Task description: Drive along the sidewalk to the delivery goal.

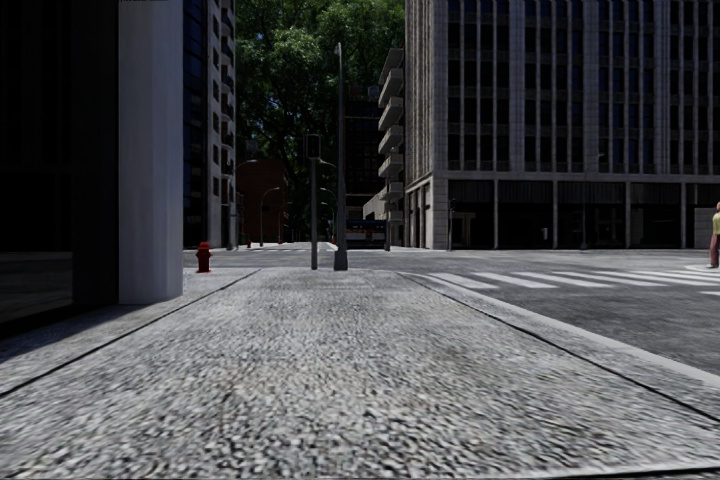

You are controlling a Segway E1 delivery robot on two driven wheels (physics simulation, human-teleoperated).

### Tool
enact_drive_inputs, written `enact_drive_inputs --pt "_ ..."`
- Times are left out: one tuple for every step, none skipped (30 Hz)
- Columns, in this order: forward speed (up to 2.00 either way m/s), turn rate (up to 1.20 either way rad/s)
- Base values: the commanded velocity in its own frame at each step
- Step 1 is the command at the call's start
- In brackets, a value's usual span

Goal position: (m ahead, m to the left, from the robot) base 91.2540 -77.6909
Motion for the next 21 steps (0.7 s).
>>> enact_drive_inputs --pt "2.0 0.0" --pt "2.0 0.0" --pt "2.0 0.0" --pt "2.0 0.0" --pt "2.0 0.0" --pt "2.0 0.0" --pt "2.0 0.0" --pt "2.0 0.0" --pt "2.0 0.0" --pt "2.0 0.0" --pt "2.0 0.0" --pt "2.0 0.0" --pt "2.0 0.0" --pt "2.0 0.0" --pt "2.0 0.0" --pt "2.0 0.0" --pt "2.0 0.0" --pt "2.0 0.0" --pt "2.0 0.0" --pt "2.0 0.0" --pt "2.0 0.0"
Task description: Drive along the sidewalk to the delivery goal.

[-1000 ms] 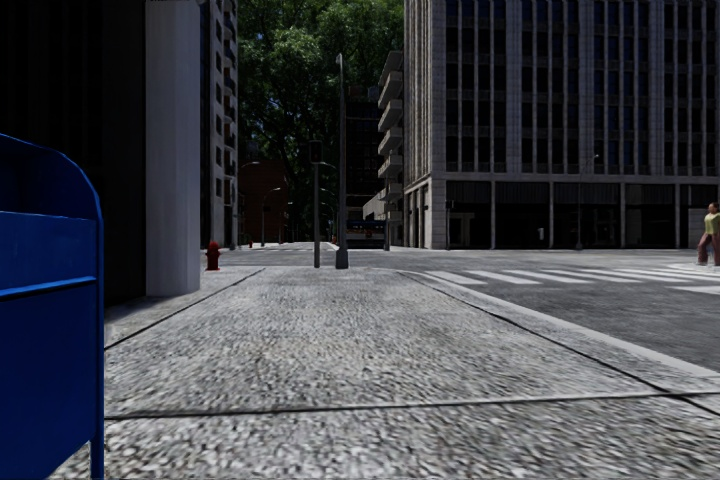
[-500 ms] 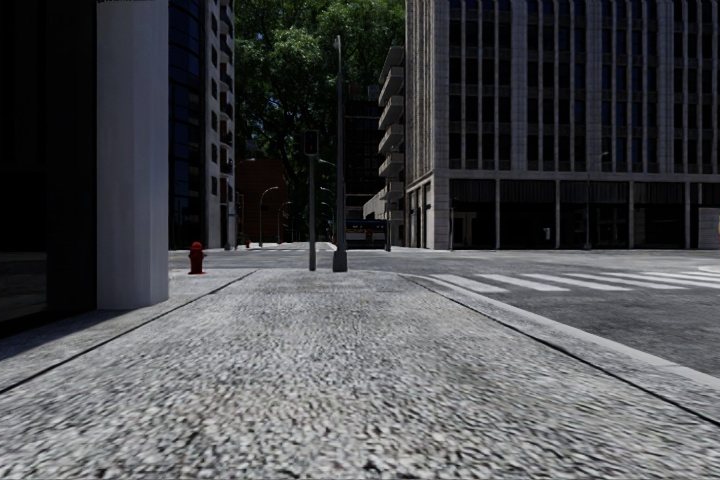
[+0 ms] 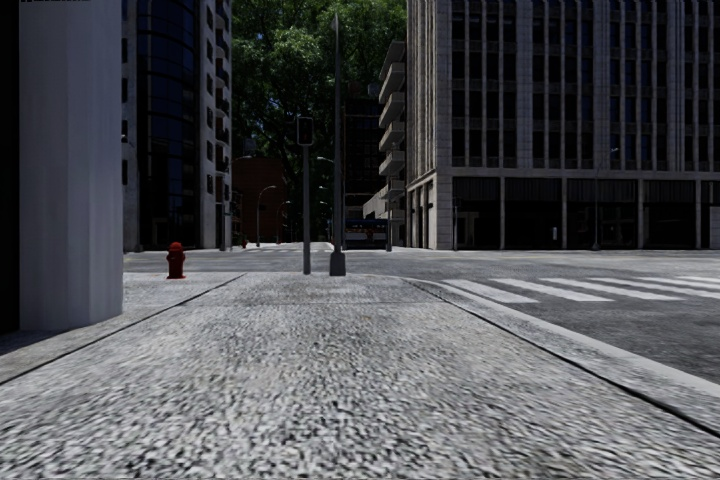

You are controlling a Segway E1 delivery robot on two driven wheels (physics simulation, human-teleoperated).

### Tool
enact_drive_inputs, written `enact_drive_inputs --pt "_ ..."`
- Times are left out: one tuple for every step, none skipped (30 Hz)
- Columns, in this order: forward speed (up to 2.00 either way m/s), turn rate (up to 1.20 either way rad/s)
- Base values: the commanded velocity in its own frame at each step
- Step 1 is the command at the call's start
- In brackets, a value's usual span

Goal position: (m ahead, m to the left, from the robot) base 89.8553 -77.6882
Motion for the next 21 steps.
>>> enact_drive_inputs --pt "2.0 0.0" --pt "2.0 0.0" --pt "2.0 0.0" --pt "2.0 0.0" --pt "2.0 0.0" --pt "2.0 0.0" --pt "2.0 0.0" --pt "2.0 0.0" --pt "2.0 0.0" --pt "2.0 0.0" --pt "2.0 0.0" --pt "2.0 0.0" --pt "2.0 0.0" --pt "2.0 0.0" --pt "2.0 0.0" --pt "2.0 0.0" --pt "2.0 0.0" --pt "2.0 0.0" --pt "2.0 0.0" --pt "2.0 0.0" --pt "2.0 0.0"
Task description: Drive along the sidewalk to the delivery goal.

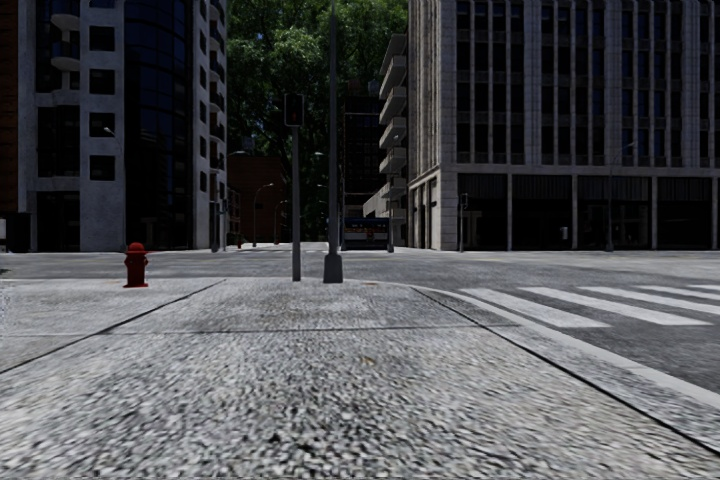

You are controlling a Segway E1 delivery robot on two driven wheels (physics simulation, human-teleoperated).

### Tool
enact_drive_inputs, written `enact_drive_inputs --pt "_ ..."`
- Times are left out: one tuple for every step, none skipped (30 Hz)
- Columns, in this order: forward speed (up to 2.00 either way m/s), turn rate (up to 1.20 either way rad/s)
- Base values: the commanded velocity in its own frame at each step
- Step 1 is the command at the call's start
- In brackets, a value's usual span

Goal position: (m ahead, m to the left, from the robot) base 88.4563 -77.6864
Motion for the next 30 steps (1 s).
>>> enact_drive_inputs --pt "2.0 0.0" --pt "2.0 0.0" --pt "2.0 0.0" --pt "2.0 0.0" --pt "2.0 0.0" --pt "2.0 0.0" --pt "2.0 0.0" --pt "1.83 0.0" --pt "1.47 0.0" --pt "1.2 0.0" --pt "1.2 0.0" --pt "1.09 -0.06" --pt "1.0 -0.28" --pt "0.97 -0.41" --pt "0.97 -0.41" --pt "0.97 -0.44" --pt "0.96 -0.45" --pt "0.96 -0.45" --pt "0.96 -0.45" --pt "0.96 -0.45" --pt "0.96 -0.45" --pt "0.96 -0.45" --pt "0.96 -0.45" --pt "0.96 -0.45" --pt "0.95 -0.45" --pt "0.88 -0.45" --pt "0.84 -0.45" --pt "0.84 -0.45" --pt "0.83 -0.45" --pt "0.83 -0.45"
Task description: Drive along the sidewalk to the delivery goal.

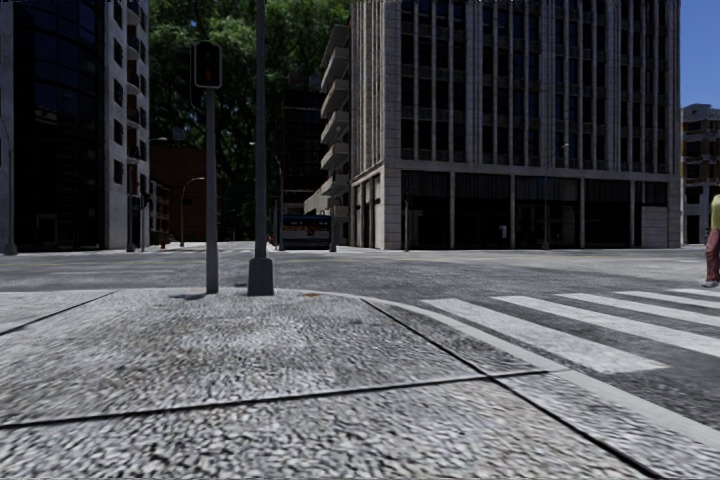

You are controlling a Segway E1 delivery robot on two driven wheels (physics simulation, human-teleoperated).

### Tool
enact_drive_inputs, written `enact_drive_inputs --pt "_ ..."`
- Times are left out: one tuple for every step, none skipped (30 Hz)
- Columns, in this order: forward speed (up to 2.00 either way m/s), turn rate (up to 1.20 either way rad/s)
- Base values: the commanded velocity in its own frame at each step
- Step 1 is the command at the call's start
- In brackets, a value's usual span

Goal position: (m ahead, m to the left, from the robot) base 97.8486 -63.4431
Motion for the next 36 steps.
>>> enact_drive_inputs --pt "0.82 -0.45" --pt "0.82 -0.45" --pt "0.82 -0.45" --pt "0.82 -0.45" --pt "0.82 -0.45" --pt "0.82 -0.45" --pt "0.82 -0.45" --pt "0.82 -0.42" --pt "0.82 -0.38" --pt "0.82 -0.38" --pt "0.82 -0.38" --pt "0.82 -0.37" --pt "0.82 -0.37" --pt "0.82 -0.37" --pt "0.82 -0.28" --pt "0.82 -0.07" --pt "0.82 0.0" --pt "0.82 0.0" --pt "0.82 0.0" --pt "0.82 0.0" --pt "0.82 0.0" --pt "0.82 0.0" --pt "0.82 0.0" --pt "0.82 0.0" --pt "0.83 0.0" --pt "0.83 0.0" --pt "0.83 0.0" --pt "0.84 0.0" --pt "0.87 0.0" --pt "0.87 0.0" --pt "1.02 0.0" --pt "1.15 0.0" --pt "1.19 -0.05" --pt "1.19 -0.05" --pt "1.2 -0.15" --pt "1.21 -0.19"
